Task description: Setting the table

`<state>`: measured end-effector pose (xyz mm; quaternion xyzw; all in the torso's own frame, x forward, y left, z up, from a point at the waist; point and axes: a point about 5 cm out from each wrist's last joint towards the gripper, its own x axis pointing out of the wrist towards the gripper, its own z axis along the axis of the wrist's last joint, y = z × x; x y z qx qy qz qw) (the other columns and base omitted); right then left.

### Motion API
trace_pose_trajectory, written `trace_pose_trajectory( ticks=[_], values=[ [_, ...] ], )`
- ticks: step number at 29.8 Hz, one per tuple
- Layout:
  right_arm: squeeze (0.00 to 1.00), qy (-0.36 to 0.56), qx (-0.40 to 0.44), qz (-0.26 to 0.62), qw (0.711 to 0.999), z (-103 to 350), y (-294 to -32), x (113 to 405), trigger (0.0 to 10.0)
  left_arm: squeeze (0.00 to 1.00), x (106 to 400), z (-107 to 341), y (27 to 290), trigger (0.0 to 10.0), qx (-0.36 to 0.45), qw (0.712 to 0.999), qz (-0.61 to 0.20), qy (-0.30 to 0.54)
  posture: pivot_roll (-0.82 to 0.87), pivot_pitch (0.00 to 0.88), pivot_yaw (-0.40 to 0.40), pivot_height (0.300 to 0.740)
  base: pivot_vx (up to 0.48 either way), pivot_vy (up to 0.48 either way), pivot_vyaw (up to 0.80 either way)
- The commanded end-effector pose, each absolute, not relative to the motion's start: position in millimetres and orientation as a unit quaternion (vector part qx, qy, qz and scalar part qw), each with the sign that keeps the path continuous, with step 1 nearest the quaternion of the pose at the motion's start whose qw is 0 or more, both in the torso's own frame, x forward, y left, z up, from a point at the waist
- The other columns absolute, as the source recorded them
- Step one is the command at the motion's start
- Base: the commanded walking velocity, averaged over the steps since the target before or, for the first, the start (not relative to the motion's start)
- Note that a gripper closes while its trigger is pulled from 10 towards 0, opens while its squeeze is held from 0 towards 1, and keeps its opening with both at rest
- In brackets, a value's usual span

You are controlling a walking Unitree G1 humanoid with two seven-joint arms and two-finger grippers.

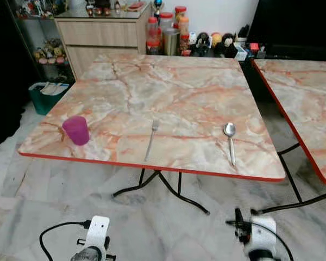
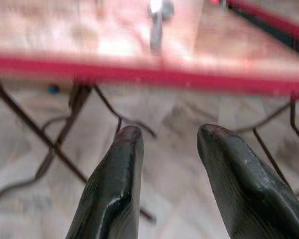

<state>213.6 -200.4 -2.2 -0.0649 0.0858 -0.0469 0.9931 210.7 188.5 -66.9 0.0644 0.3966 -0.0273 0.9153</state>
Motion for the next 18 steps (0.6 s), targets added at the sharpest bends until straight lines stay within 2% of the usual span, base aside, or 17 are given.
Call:
trace_pose_trajectory(
  ticks=[1,18],
  values=[
    [0.00,0.069,-0.058,-0.050,0.995,8.8,-197.8,229.0,10.0,0.00,212.4,-66.3,187.9,10.0,0.074,0.915,-0.029,0.397,-0.01,0.000,0.000,0.736,0.000,0.000,0.00],
    [0.00,0.026,-0.041,-0.069,0.996,59.0,-189.5,305.4,10.0,0.00,216.6,-63.9,187.4,10.0,0.070,0.918,-0.023,0.390,0.01,0.000,0.000,0.736,0.000,0.000,0.00]
  ],
)
